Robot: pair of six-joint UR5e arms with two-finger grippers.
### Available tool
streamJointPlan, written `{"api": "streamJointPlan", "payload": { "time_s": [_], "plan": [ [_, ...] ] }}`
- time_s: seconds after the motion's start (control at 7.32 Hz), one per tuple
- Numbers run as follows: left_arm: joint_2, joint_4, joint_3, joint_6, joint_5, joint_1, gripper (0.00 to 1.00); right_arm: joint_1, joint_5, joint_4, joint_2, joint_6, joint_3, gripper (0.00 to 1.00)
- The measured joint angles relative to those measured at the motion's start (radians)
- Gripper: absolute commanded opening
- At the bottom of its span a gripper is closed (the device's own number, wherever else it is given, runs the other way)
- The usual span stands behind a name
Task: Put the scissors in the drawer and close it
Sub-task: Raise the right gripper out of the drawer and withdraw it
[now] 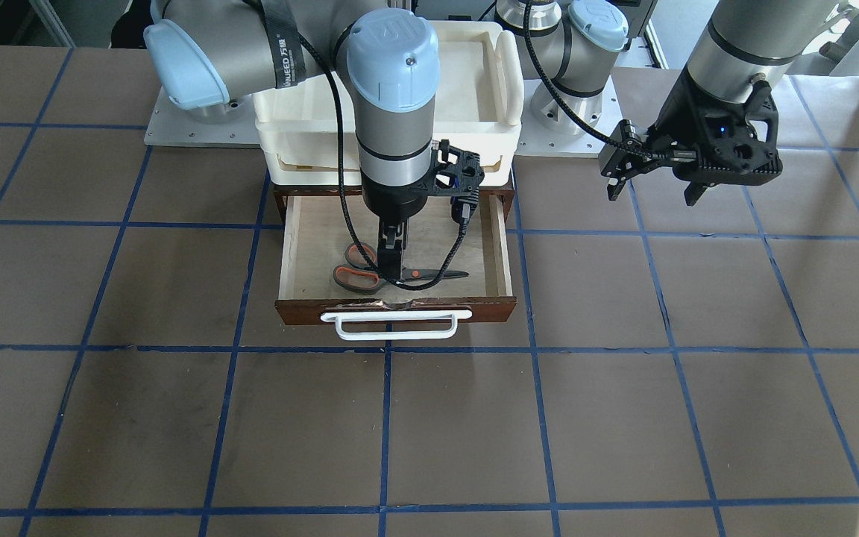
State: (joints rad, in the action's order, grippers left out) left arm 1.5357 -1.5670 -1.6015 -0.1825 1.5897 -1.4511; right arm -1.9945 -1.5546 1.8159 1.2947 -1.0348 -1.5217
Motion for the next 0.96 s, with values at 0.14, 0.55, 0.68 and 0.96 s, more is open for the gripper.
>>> {"api": "streamJointPlan", "payload": {
  "time_s": [0.14,0.55,0.68,0.96],
  "plan": [
    [0.000,0.001,0.000,0.001,0.000,0.000,1.00,0.036,0.014,-0.014,0.021,0.015,0.003,0.99],
    [0.012,0.002,0.001,0.007,0.001,-0.001,1.00,0.116,0.015,-0.029,0.070,0.204,-0.003,1.00],
    [0.023,0.003,0.001,0.013,-0.003,-0.002,1.00,0.127,0.013,-0.030,0.092,0.314,-0.003,1.00],
    [0.042,0.003,0.003,0.014,-0.001,-0.001,1.00,0.210,0.009,-0.055,0.149,0.468,-0.004,1.00]
  ]
}}
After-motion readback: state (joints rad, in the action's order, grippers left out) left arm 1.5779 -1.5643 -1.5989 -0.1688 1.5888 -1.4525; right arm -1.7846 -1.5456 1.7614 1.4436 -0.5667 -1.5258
